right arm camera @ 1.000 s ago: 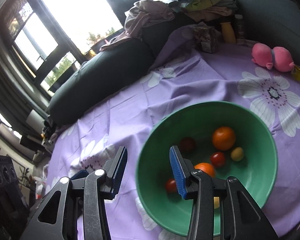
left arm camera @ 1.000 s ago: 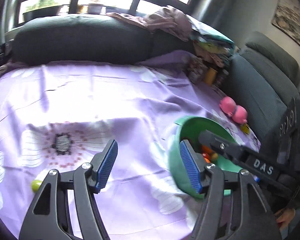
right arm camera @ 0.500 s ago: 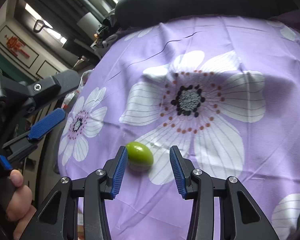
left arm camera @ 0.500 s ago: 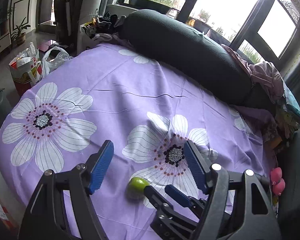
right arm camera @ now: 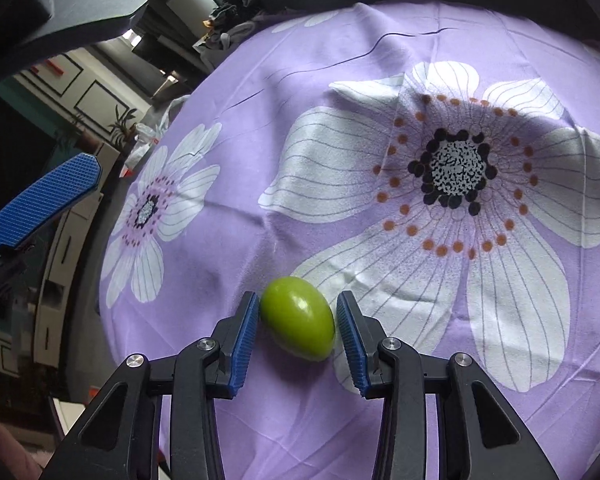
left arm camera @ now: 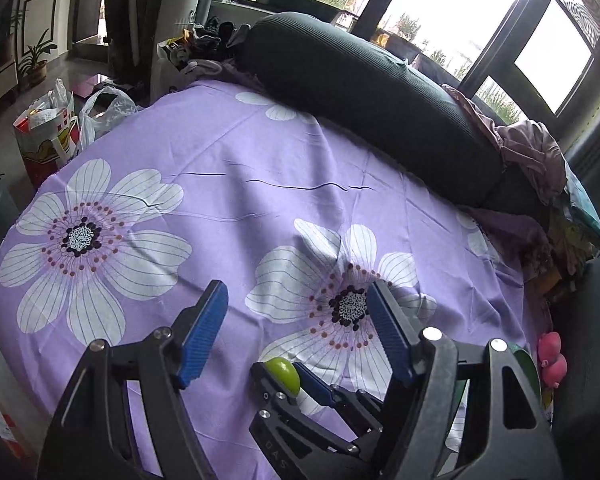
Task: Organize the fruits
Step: 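Close the right gripper on the green oval fruit, then carry the green fruit in the right gripper over the green bowl, then open the right gripper to drop the green fruit into the bowl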
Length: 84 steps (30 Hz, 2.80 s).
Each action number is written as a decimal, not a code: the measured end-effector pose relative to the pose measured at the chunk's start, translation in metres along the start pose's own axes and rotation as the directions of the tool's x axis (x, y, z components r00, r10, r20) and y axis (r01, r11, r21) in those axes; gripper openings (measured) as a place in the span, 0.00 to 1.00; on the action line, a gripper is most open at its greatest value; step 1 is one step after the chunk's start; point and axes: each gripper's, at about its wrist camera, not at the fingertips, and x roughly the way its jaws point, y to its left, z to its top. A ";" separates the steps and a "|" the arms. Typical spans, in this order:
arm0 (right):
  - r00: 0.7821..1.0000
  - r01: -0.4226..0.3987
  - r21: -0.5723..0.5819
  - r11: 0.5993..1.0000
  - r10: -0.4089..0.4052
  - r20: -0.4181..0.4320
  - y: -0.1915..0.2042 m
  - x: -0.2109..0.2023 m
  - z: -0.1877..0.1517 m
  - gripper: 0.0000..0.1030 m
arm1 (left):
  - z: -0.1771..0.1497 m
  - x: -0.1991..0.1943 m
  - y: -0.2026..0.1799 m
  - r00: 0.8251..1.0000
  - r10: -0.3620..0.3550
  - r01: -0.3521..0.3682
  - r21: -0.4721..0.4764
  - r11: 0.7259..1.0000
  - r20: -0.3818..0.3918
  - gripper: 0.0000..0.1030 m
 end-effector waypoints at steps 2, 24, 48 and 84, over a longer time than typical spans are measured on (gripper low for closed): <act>1.000 0.024 0.014 1.000 -0.024 0.014 -0.005 -0.003 0.000 0.35 | 0.000 0.002 0.000 1.000 -0.006 0.006 0.004 1.000 -0.010 0.70; 0.908 -0.110 0.469 0.876 -0.103 0.406 -0.135 -0.148 -0.024 0.36 | -0.064 0.049 -0.109 0.872 -0.351 0.455 0.302 0.838 -0.341 0.54; 0.801 -0.020 0.607 0.794 -0.350 0.485 -0.173 -0.234 -0.084 0.36 | -0.127 0.025 -0.216 0.684 -0.592 0.730 0.415 0.544 -0.426 0.27; 0.656 0.340 0.775 0.533 -0.724 0.211 -0.189 -0.267 -0.112 0.54 | -0.130 0.012 -0.218 0.855 -0.438 0.514 0.569 0.642 -0.279 0.94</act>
